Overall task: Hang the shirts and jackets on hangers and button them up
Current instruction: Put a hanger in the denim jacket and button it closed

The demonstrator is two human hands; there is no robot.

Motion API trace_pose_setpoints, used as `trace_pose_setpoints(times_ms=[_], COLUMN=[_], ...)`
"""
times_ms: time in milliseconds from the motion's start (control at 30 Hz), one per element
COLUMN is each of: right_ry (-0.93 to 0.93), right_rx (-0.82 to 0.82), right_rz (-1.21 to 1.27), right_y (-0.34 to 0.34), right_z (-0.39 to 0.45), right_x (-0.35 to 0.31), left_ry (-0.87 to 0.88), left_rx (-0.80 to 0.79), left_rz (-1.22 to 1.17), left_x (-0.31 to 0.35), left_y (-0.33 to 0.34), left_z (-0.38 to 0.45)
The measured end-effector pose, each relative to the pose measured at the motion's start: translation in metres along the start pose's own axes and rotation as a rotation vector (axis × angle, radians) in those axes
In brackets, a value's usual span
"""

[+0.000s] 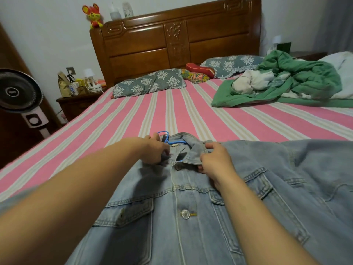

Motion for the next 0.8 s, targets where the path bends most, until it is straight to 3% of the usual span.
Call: trace_pose_setpoints(times_ms=[133, 233, 333, 400, 433, 500, 600, 733, 800], right_ry=[-0.040, -0.060, -0.186, -0.320, -0.373, -0.453, -0.457, -0.434, -0.385], right_rx=[-0.023, -0.022, -0.096, -0.220, -0.274, -0.320, -0.260, -0.106, -0.045], right_rz=[-0.052, -0.013, -0.015, -0.028, -0.070, -0.257, -0.417, -0.381, -0.426], right_y=[0.003, 0.004, 0.012, 0.023, 0.028, 0.036, 0.037, 0.033, 0.031], right_z=[-0.009, -0.010, -0.019, -0.029, -0.031, -0.030, -0.028, -0.041, -0.047], right_x=[-0.007, -0.009, -0.020, -0.030, -0.031, -0.027, -0.021, -0.023, -0.024], left_ry=[0.042, 0.042, -0.303, -0.518, -0.530, -0.420, -0.237, -0.234, -0.224], left_rx=[0.078, 0.342, 0.519, 0.465, 0.373, 0.277, 0.291, 0.051, 0.149], left_rz=[0.177, 0.108, -0.283, -0.623, -0.683, -0.644, -0.514, -0.499, -0.504], left_x=[0.003, -0.007, -0.037, -0.047, -0.044, -0.034, -0.031, -0.039, -0.034], left_y=[-0.004, -0.034, -0.048, -0.037, -0.028, -0.009, 0.026, 0.113, 0.142], left_z=[-0.002, -0.010, -0.012, -0.013, -0.015, -0.037, -0.117, -0.210, -0.223])
Point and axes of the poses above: each hand's wrist, its own z-axis towards the middle knuckle, its own y-axis out of the palm, x = y × z, the point moved 5 cm from there along z, towards the middle knuckle, and after that the axes turned 1 degree about -y, right-handed, at the moved point
